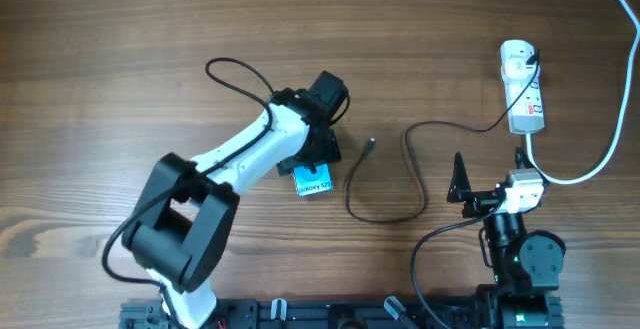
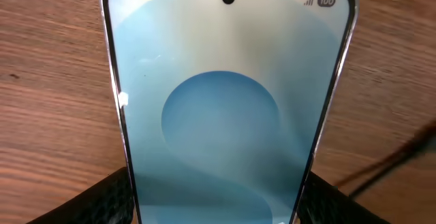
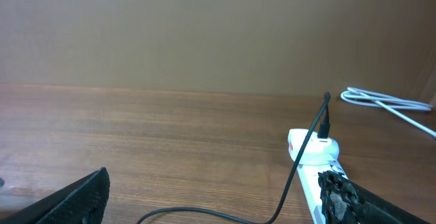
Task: Plug charger to phone and switch on socket
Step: 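Lift the phone upright with the left gripper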
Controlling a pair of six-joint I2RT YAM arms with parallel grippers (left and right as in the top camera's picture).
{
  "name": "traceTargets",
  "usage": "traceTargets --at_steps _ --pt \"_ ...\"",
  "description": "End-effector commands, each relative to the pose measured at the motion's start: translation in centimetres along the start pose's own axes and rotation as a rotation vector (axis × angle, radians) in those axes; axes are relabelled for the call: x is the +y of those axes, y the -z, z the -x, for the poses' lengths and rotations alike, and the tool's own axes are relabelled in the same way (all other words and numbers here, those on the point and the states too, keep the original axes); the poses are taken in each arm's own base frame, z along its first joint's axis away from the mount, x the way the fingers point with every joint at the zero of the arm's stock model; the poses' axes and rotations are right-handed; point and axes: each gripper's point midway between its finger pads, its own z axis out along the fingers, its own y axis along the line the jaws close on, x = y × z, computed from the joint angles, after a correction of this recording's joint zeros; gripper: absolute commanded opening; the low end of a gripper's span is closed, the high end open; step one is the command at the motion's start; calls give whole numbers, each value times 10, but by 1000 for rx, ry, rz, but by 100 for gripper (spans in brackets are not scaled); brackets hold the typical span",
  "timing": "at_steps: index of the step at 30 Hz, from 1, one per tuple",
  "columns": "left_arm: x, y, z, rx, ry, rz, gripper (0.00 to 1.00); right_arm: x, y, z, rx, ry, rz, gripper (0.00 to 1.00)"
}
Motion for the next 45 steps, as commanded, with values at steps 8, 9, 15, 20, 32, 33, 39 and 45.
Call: traceTargets --at_steps 8,9,15,20,32,33,39,45 --pt "-27 84 -14 153 74 -411 75 -1 0 1 -5 -2 -5 100" --pt "-30 97 -15 187 86 -484 75 -1 0 1 -5 -2 -5 100" --pt "-44 178 -9 426 122 -976 75 -1 0 1 -5 -2 -5 100" --pt "-29 235 9 541 111 -1295 75 -1 0 1 -5 -2 -5 100" --pt "6 261 34 713 356 -1385 73 -1 0 1 -5 -2 -5 100" --pt "7 261 34 729 374 -1378 71 -1 0 1 -5 -2 -5 100" --pt "5 263 41 740 395 -1366 71 -1 0 1 -5 -2 -5 100" --pt "3 257 46 731 442 -1330 71 -1 0 1 -5 -2 -5 100"
